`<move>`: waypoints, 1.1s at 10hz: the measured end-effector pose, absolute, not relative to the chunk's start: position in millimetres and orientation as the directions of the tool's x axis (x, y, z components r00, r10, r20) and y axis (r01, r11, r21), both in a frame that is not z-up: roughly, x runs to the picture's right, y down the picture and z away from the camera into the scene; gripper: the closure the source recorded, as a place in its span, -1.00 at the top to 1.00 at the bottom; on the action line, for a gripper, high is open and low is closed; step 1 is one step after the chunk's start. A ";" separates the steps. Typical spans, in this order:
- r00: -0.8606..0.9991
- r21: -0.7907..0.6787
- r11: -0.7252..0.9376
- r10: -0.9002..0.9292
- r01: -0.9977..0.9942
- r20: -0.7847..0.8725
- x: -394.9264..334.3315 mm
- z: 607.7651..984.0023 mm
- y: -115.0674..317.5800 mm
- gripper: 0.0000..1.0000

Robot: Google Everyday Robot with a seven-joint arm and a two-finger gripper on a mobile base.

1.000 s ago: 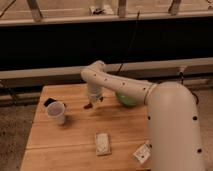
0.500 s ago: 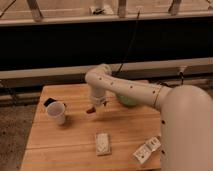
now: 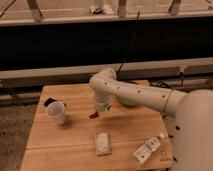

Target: Place the pepper on the white sponge

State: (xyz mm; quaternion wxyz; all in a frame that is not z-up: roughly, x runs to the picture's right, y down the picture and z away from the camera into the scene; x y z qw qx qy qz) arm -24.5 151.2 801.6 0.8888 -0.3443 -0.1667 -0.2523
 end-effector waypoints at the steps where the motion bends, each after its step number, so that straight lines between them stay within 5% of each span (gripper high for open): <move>1: 0.816 -0.528 0.635 -0.333 0.565 0.472 -22.2 799.0 154.7 -1.00; 11: 0.802 -0.534 0.609 -0.347 0.587 0.486 -7.6 765.2 209.0 -1.00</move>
